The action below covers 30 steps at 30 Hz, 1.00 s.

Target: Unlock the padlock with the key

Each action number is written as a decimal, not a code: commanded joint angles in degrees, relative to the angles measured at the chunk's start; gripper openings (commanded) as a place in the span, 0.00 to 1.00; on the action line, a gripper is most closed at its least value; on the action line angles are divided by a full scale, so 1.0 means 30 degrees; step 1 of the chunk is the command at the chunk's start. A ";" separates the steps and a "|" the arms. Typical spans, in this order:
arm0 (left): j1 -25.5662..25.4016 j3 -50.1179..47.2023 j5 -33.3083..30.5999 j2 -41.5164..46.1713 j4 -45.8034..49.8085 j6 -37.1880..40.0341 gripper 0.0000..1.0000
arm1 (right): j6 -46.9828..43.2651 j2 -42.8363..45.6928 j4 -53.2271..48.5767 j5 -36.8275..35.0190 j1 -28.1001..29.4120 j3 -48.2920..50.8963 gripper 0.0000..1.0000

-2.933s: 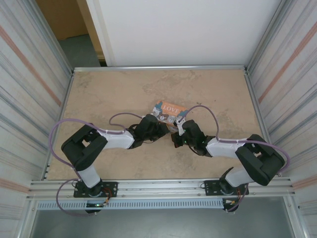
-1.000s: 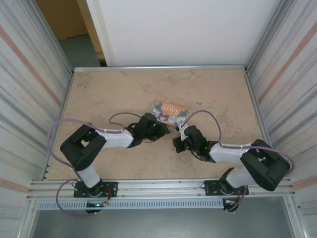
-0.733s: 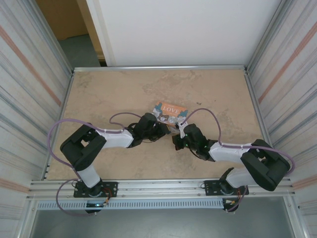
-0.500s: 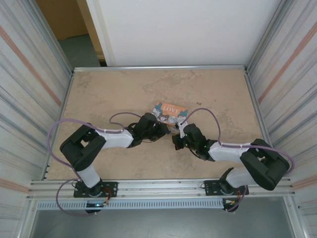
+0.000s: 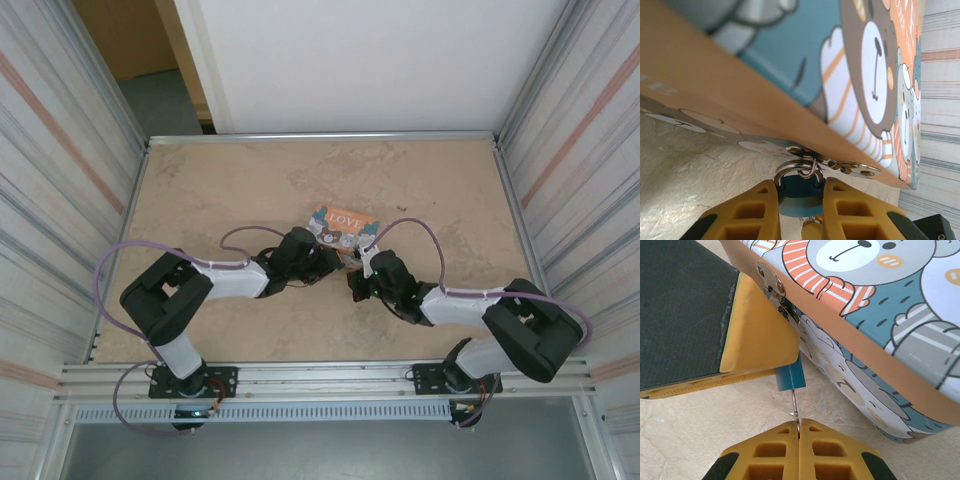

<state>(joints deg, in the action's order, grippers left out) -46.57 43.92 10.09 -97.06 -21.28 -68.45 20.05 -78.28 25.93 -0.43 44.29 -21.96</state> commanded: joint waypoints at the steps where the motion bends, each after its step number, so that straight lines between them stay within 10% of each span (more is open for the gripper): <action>1: -0.0152 0.0533 0.0639 0.0916 -0.0467 -0.0204 0.10 | -0.0587 0.0485 0.1774 -0.0415 0.0205 0.0140 0.00; 30: -0.0255 0.0653 0.1821 0.1920 0.0649 -0.0594 0.10 | -0.1792 0.1329 0.4041 0.0407 -0.0611 -0.0171 0.00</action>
<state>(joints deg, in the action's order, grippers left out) -45.89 44.36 9.54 -93.41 -19.53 -69.34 15.75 -76.99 31.68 -1.93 44.12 -21.08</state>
